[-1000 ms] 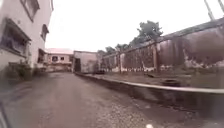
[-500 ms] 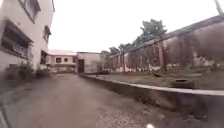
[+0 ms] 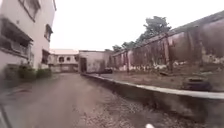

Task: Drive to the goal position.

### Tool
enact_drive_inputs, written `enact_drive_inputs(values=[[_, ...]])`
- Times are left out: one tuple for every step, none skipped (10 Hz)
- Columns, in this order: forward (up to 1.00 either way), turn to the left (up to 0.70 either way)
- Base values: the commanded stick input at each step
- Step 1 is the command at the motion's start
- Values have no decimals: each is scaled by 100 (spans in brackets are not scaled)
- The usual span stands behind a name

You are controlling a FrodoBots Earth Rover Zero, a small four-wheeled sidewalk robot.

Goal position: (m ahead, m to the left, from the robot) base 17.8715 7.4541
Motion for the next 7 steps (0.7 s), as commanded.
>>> enact_drive_inputs(values=[[70,0],[70,18],[70,6],[70,8],[70,24],[70,28],[70,28]])
